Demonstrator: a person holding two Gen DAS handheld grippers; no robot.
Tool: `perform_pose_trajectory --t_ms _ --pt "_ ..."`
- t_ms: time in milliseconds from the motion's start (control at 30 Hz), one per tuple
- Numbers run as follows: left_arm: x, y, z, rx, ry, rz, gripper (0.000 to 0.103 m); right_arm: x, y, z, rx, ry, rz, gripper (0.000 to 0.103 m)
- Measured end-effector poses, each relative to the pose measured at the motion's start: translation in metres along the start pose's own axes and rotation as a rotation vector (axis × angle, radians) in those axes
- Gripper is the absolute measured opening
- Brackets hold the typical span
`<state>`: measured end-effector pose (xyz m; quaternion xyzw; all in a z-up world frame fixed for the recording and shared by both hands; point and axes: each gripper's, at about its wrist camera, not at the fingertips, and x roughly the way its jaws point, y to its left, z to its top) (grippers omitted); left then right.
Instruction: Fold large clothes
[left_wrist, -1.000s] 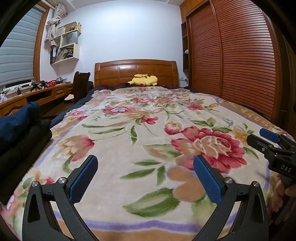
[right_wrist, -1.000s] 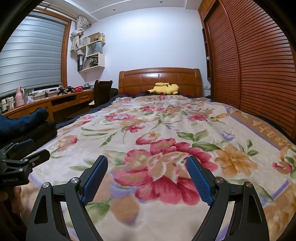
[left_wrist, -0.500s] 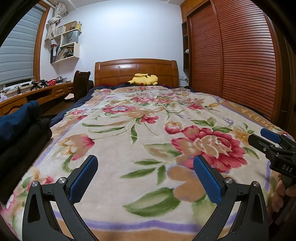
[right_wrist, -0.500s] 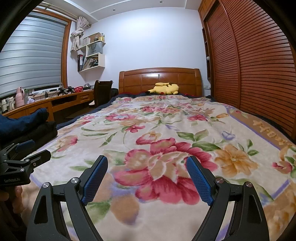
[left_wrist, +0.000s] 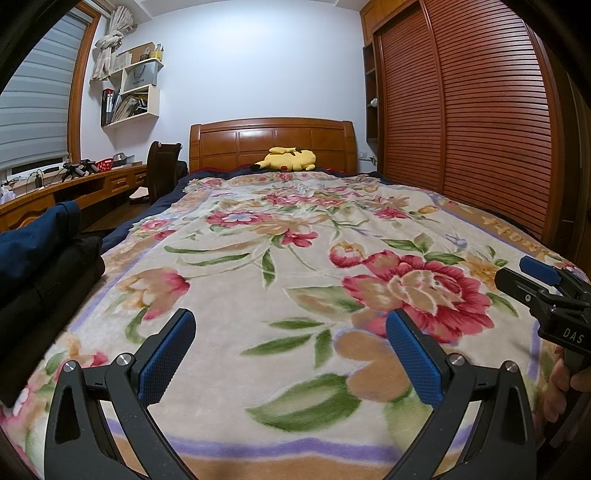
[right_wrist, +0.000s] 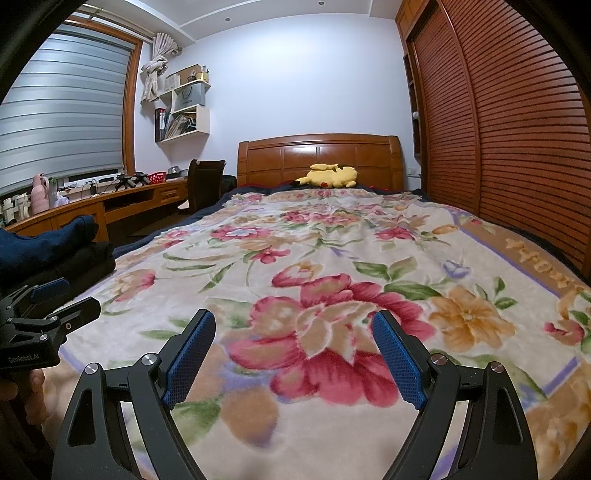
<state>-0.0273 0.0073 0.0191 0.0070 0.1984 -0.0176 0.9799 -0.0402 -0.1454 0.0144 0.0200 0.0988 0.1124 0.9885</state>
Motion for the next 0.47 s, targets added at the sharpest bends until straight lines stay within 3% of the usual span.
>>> perform_pose_trajectory --t_ms 467 --pt "-0.0005 0.0013 -0.0002 -0.001 -0.001 -0.002 0.103 0.0003 -0.0043 -0.0009 0.003 -0.001 -0.005 0.088"
